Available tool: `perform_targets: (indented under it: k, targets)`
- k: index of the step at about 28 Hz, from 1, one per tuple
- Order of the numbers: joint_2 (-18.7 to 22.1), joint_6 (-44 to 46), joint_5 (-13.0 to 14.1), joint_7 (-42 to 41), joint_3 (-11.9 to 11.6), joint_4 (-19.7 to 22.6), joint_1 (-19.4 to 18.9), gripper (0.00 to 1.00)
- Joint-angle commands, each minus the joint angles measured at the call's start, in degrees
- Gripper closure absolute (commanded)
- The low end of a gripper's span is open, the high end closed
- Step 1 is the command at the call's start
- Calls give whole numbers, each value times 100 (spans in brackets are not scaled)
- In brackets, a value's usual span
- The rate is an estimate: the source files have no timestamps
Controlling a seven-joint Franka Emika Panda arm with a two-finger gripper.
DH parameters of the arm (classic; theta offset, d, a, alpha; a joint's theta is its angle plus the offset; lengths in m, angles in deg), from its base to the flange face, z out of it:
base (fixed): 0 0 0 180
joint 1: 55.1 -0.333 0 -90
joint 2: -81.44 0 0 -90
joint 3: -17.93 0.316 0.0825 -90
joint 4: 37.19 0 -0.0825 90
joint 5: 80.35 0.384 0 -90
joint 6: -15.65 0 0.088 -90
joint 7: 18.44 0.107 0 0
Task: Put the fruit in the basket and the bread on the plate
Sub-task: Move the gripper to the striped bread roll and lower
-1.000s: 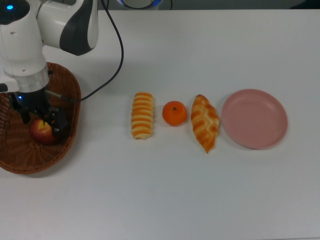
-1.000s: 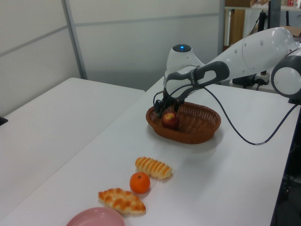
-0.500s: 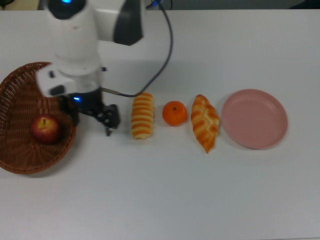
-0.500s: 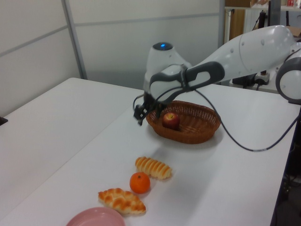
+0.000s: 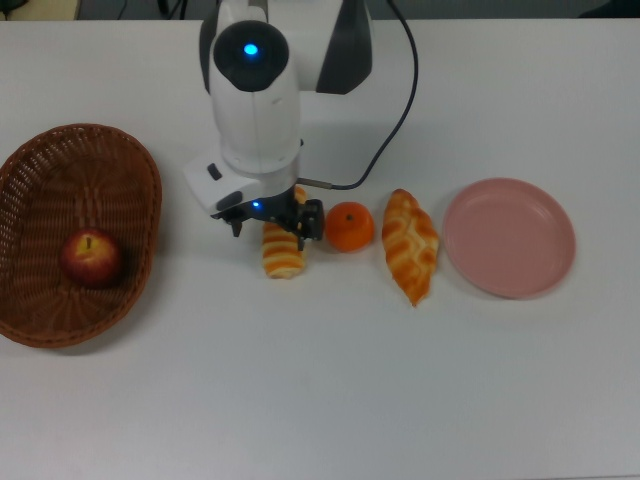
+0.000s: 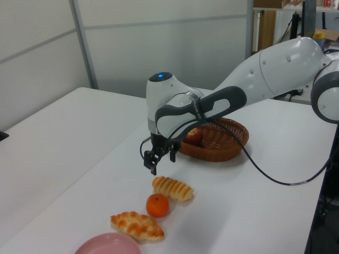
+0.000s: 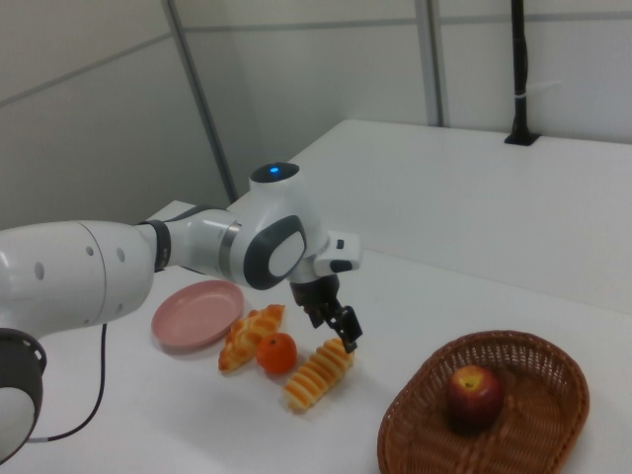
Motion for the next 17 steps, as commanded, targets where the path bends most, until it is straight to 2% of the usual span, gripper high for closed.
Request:
perform_targets:
  k: [1, 5, 8, 14, 17]
  targets:
    - [144, 238, -11, 207, -74, 120, -553, 0]
    - [144, 316, -28, 586, -74, 137, -950, 0]
    - [108, 572, -37, 630, -74, 137, -1047, 0]
    - [108, 598, -37, 578, -144, 137, -977, 0]
    - [117, 633, -81, 534, -153, 137, -732, 0]
